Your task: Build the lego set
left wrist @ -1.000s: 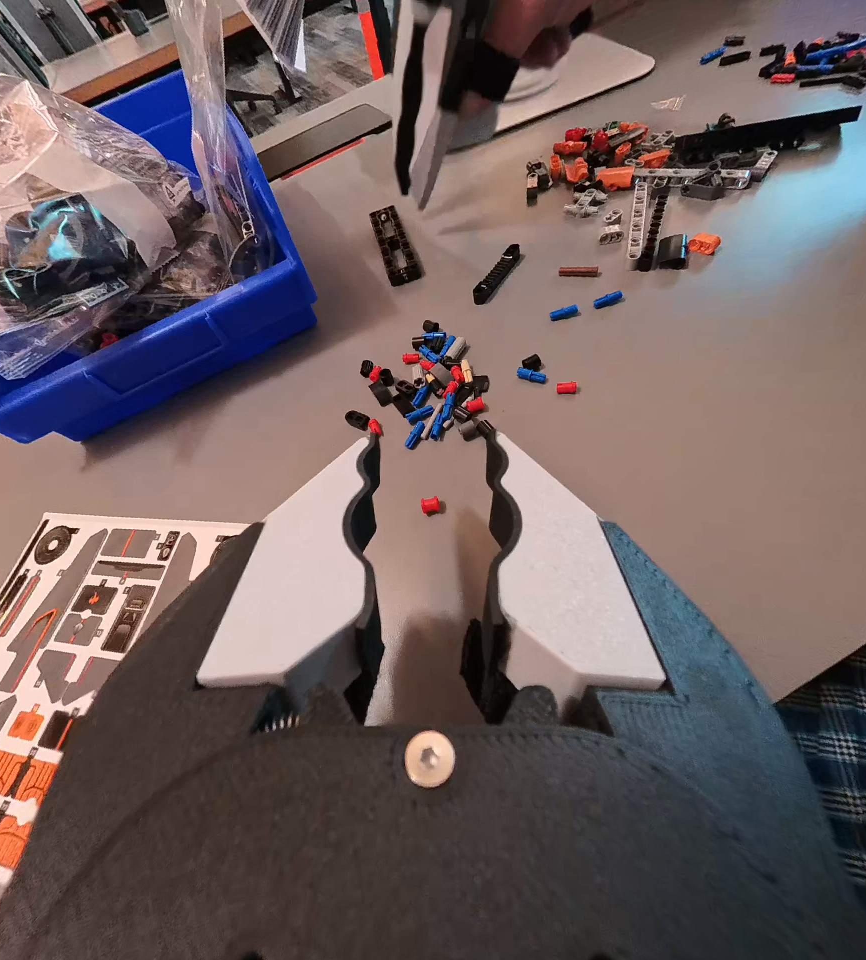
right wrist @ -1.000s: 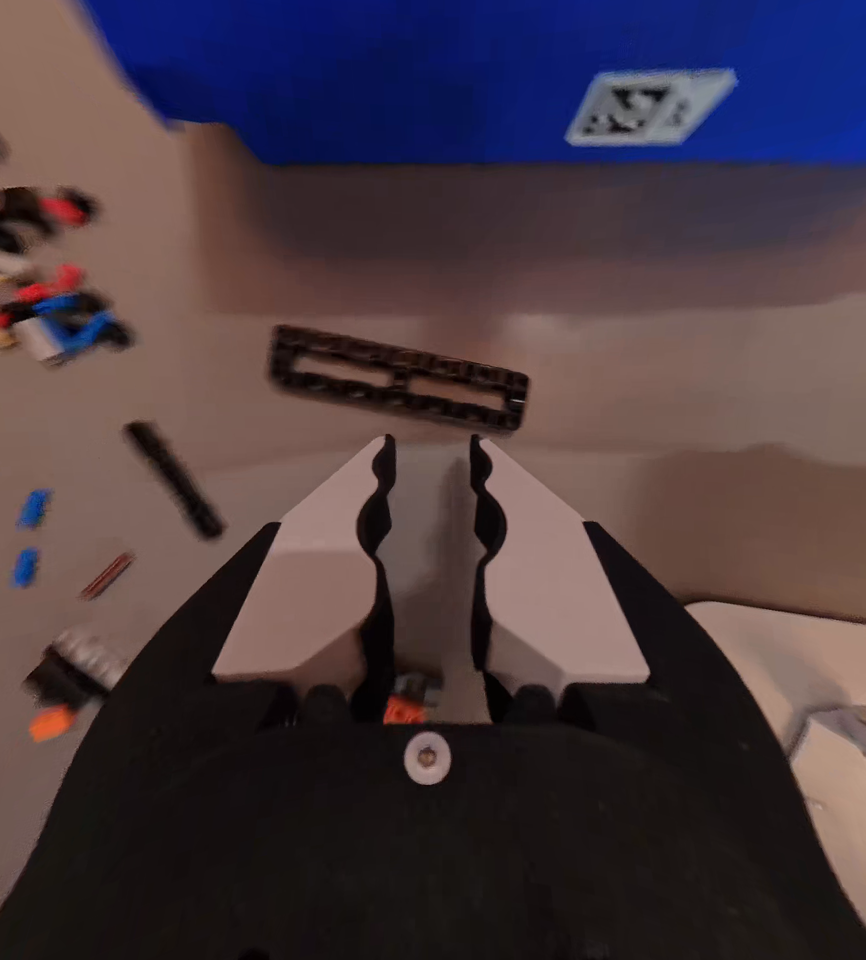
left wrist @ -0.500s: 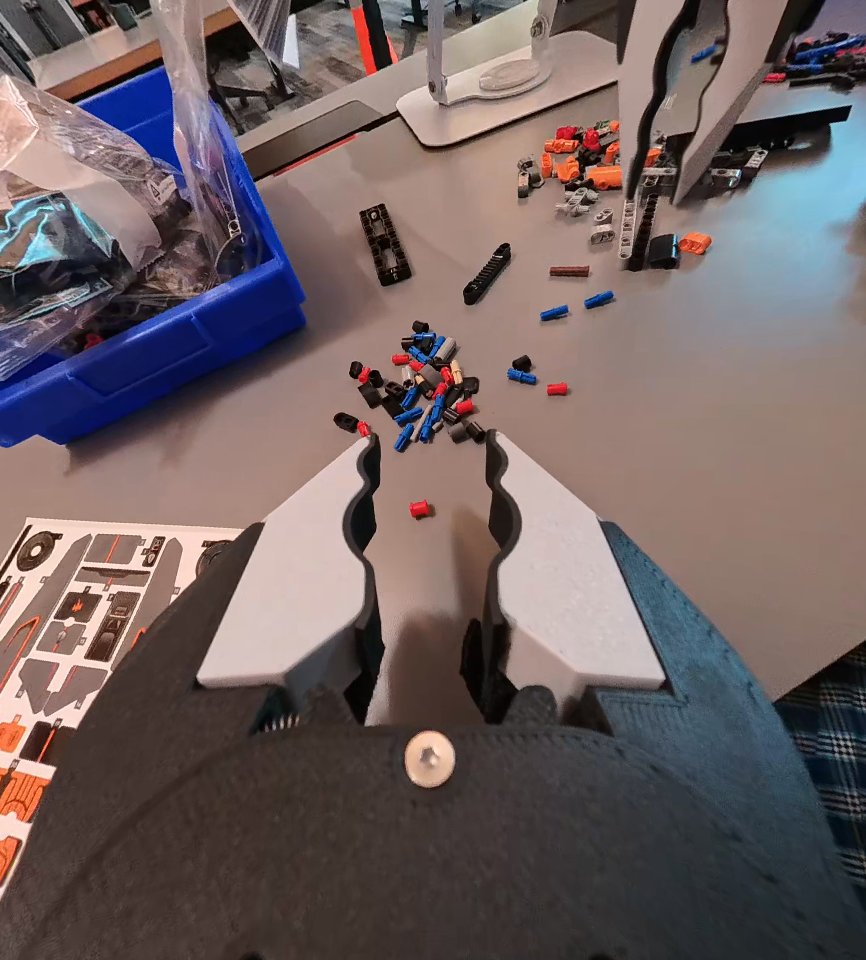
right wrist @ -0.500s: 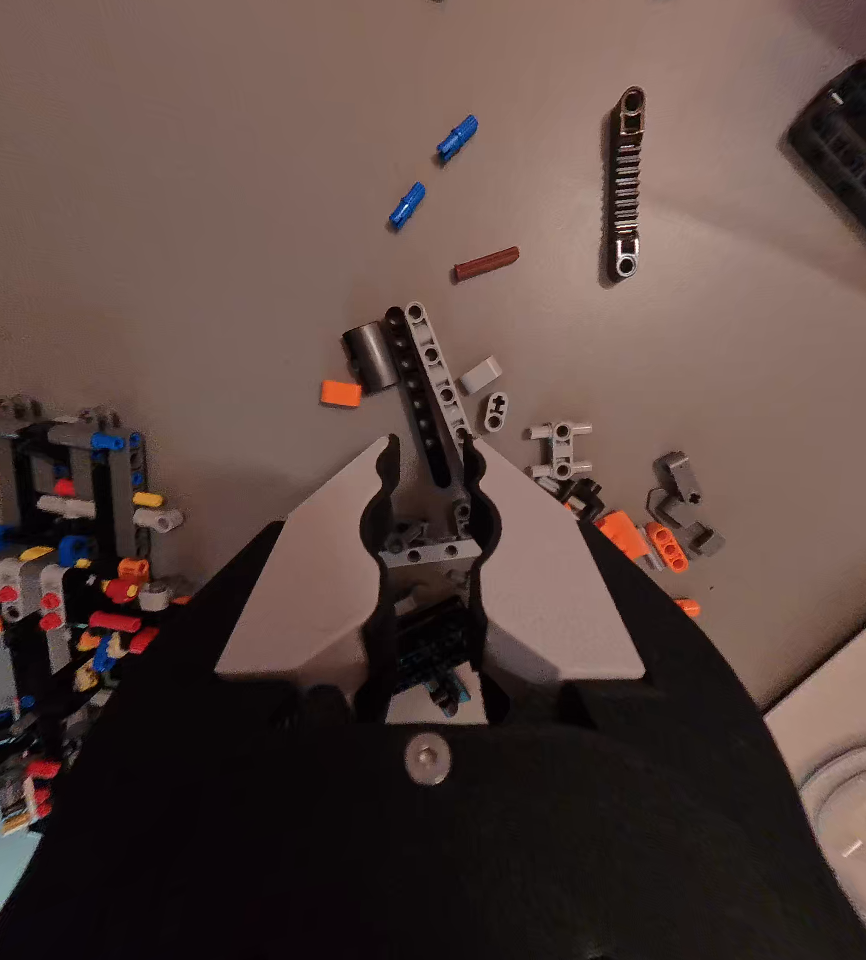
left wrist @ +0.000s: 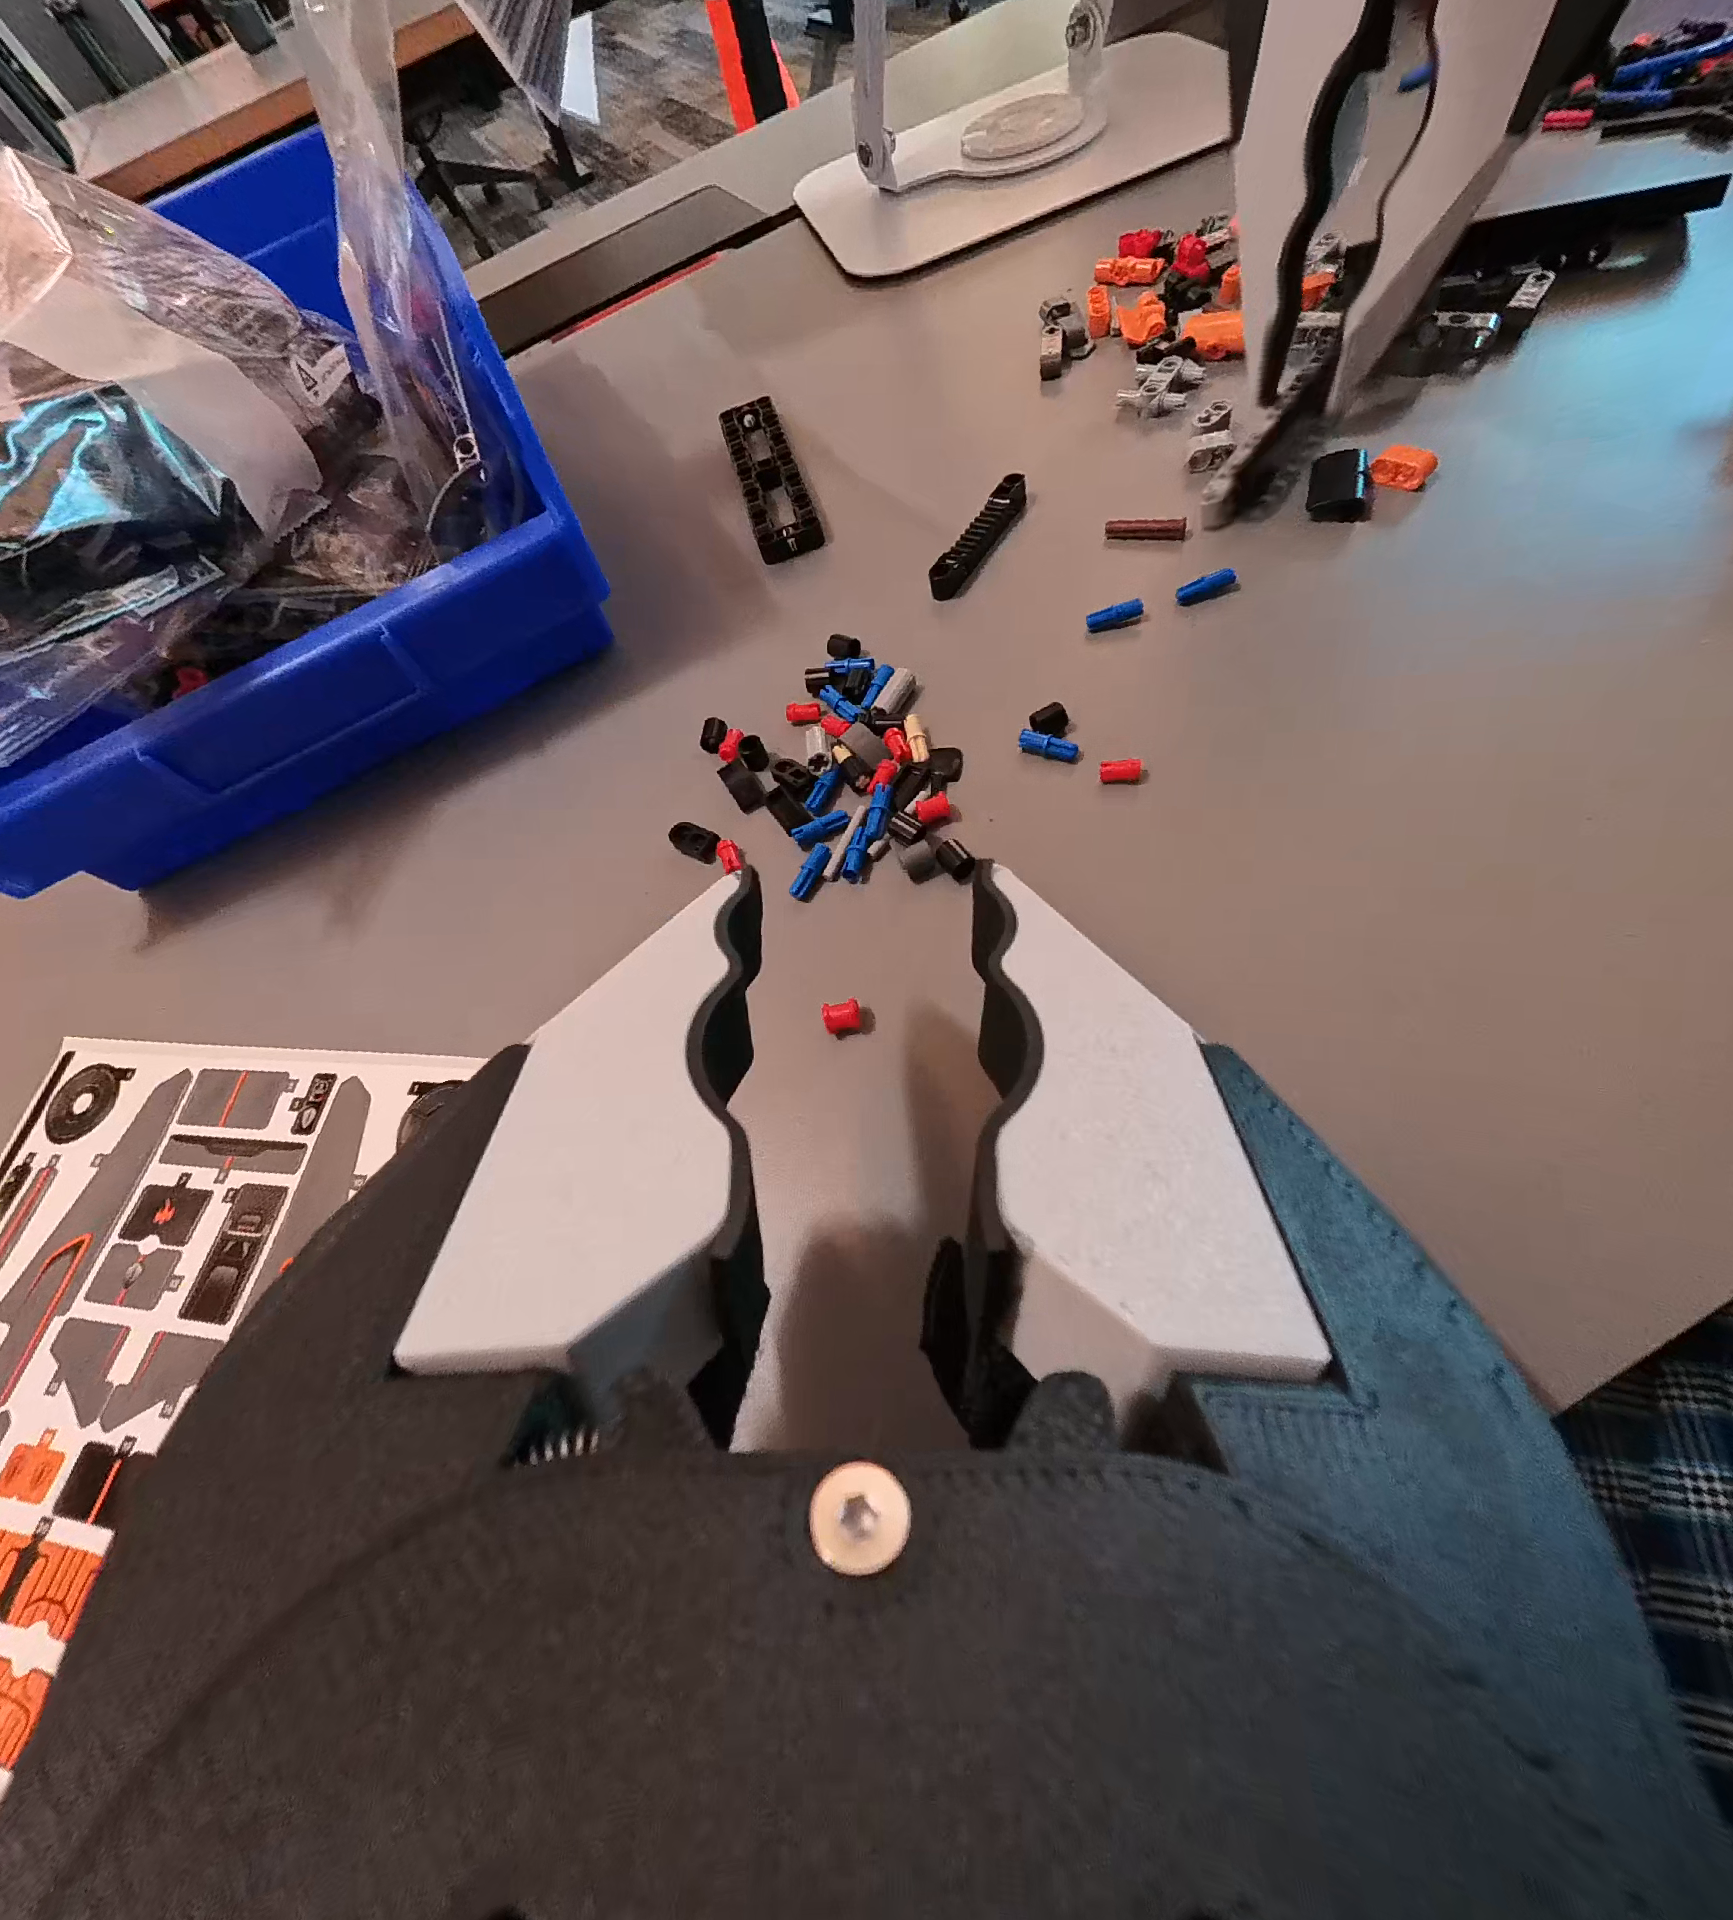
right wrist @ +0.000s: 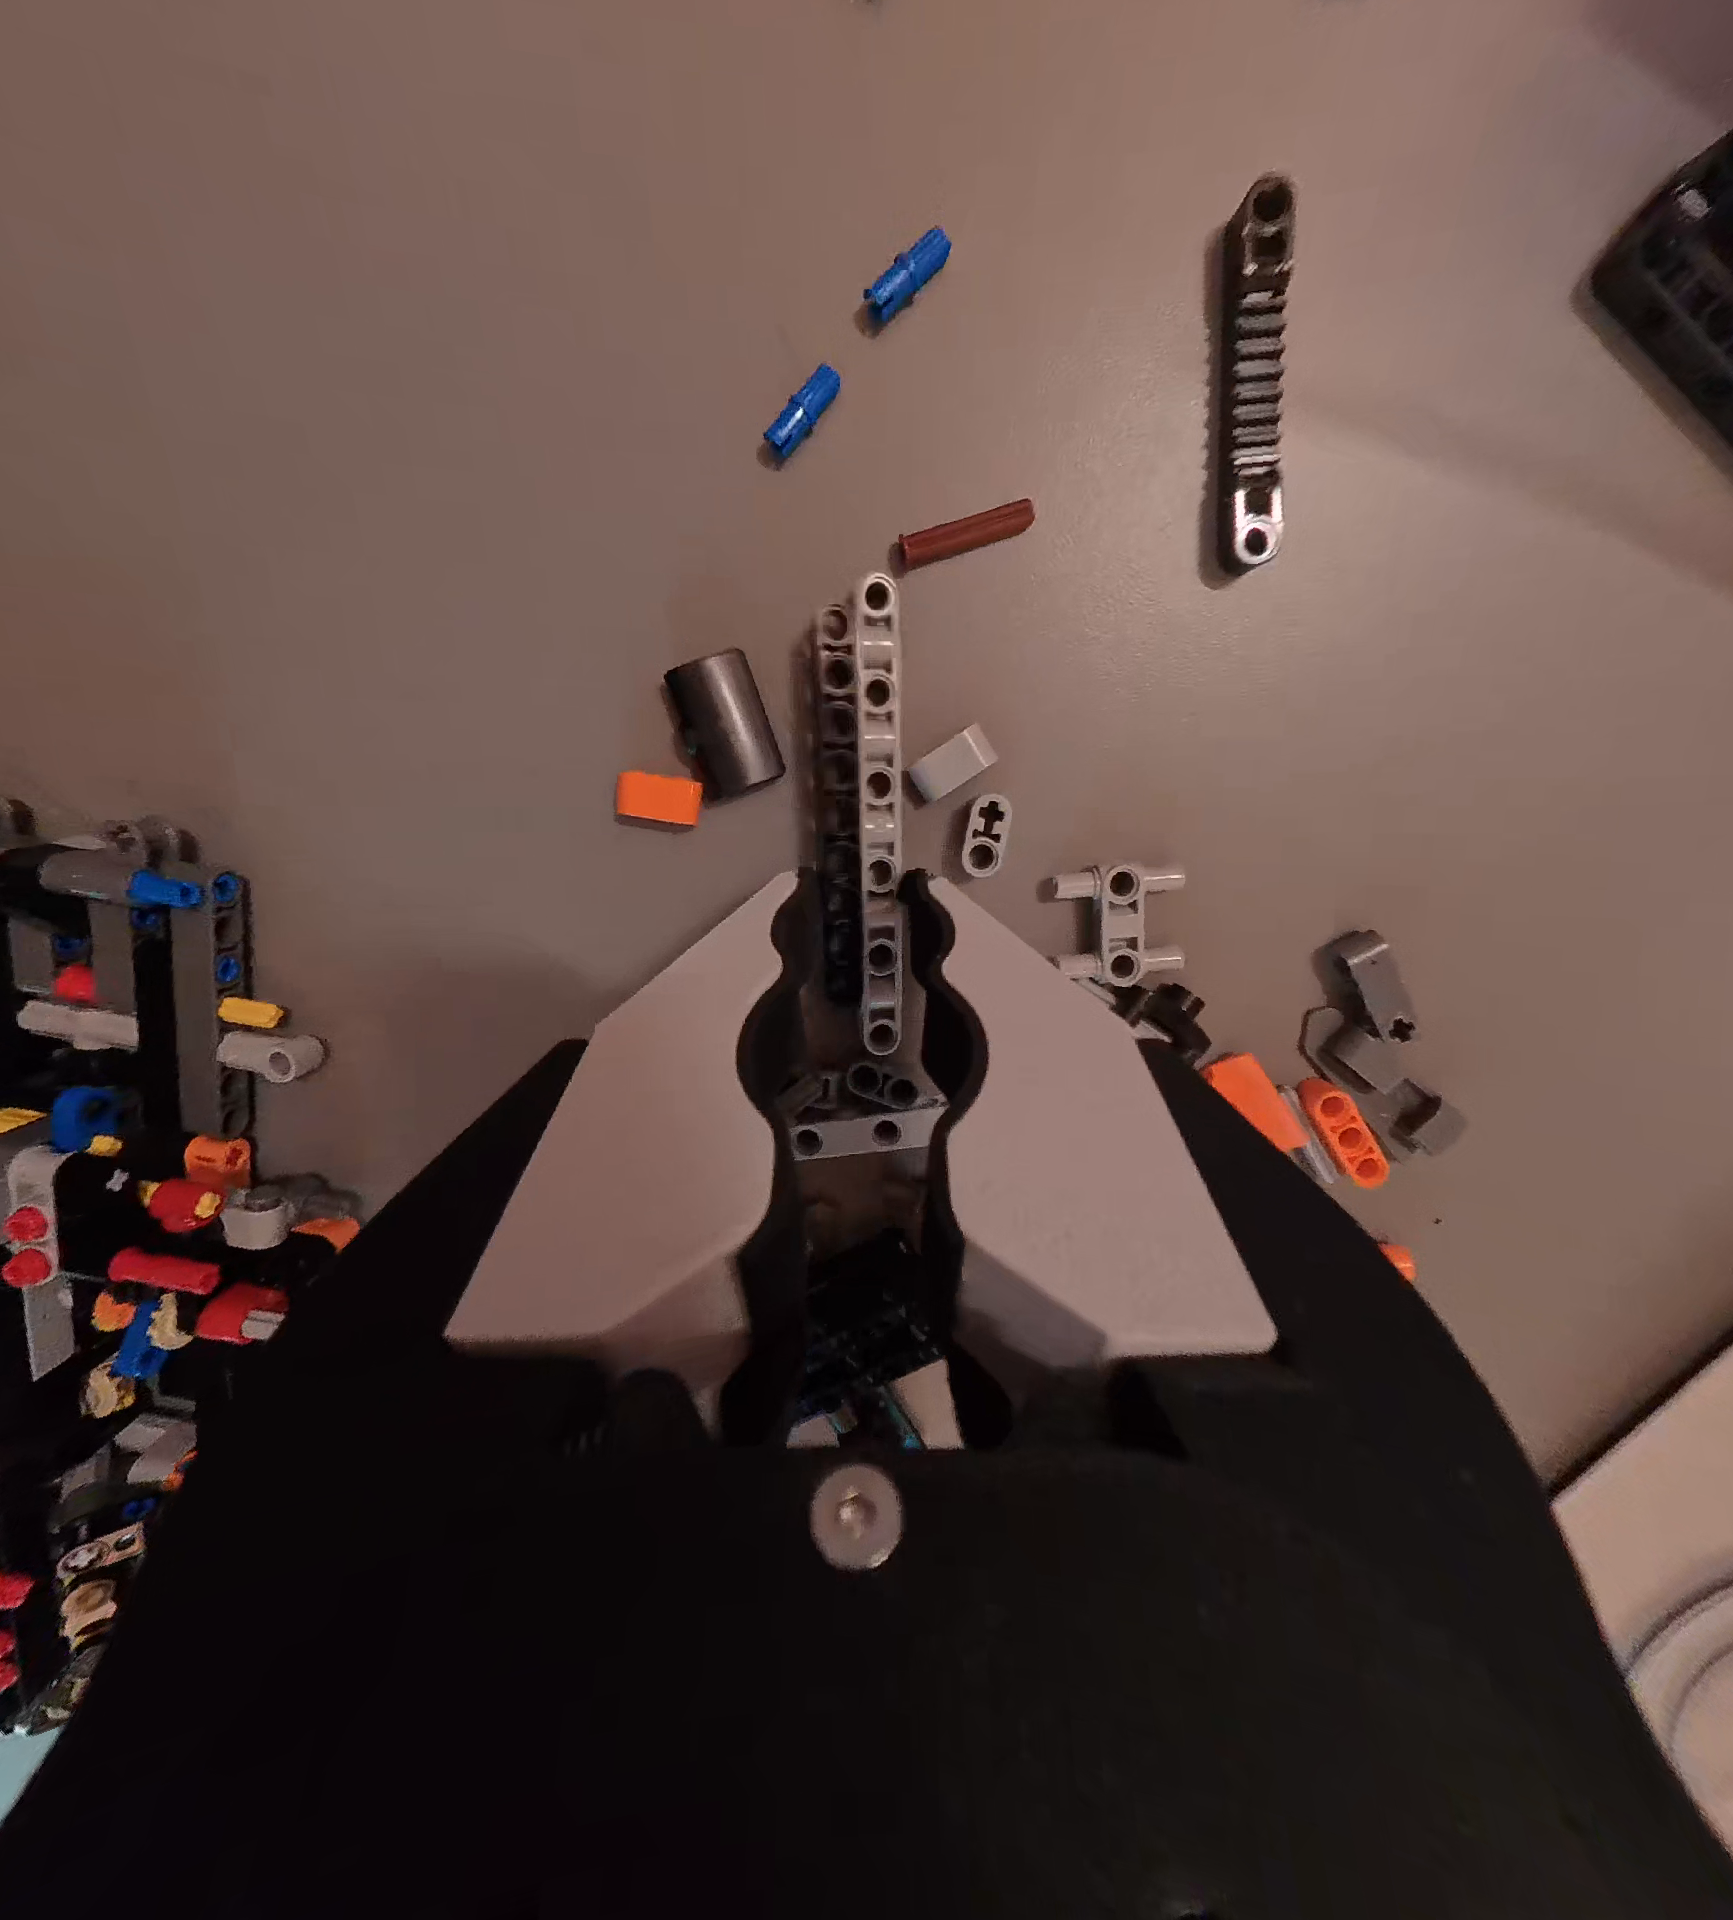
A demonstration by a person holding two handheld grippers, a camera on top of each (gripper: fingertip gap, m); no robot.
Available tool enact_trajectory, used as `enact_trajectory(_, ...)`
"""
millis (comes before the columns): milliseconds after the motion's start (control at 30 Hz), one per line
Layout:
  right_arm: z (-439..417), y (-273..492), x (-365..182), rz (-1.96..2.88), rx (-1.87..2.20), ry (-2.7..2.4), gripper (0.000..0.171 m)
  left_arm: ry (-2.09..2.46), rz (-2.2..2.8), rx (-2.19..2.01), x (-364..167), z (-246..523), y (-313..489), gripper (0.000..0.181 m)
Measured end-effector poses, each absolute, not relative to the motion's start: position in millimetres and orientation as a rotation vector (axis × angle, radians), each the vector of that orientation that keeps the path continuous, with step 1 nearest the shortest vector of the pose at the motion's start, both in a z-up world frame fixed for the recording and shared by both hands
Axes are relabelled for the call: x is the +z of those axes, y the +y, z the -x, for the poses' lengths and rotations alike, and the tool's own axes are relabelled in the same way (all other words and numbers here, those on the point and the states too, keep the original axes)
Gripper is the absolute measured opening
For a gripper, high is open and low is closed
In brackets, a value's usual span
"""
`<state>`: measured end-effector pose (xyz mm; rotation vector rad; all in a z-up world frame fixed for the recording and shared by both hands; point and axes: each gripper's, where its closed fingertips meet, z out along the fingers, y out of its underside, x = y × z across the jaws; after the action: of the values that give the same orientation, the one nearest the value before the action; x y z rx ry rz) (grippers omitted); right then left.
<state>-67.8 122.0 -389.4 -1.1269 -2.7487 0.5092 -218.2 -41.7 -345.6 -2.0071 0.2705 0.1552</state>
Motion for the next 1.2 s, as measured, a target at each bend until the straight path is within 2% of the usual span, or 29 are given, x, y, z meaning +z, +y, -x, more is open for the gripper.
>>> enact_trajectory(33, 69, 120, -382, 1.12, 0.555, -2.736, 0.004, 0.268, 2.005, 0.153, -345, 218, -42, 0.038)
enact_trajectory(400, 102, 149, -331, 1.054, 0.492, -2.726, 0.004, 0.261, 2.001, 0.151, -345, 221, -44, 0.038)
enact_trajectory(667, 137, 169, -339, 0.88, 0.364, -2.705, 0.004, 0.254, 1.998, 0.138, -344, 222, -43, 0.038)
enact_trajectory(900, 181, 186, -377, 0.542, 0.102, -2.822, 0.004, 0.271, 2.021, 0.155, -348, 221, -42, 0.038)
enact_trajectory(967, 189, 194, -385, 0.583, 0.059, -2.82, 0.015, 0.276, 2.023, 0.158, -348, 220, -42, 0.038)
enact_trajectory(1033, 190, 195, -381, 0.639, 0.093, -2.792, 0.015, 0.275, 2.018, 0.155, -348, 220, -42, 0.038)
enact_trajectory(1133, 176, 201, -373, 0.875, 0.131, -2.751, 0.002, 0.263, 2.014, 0.139, -347, 221, -42, 0.038)
enact_trajectory(1200, 159, 196, -374, 1.057, 0.209, -2.764, 0.0, 0.257, 2.013, 0.127, -346, 221, -42, 0.038)
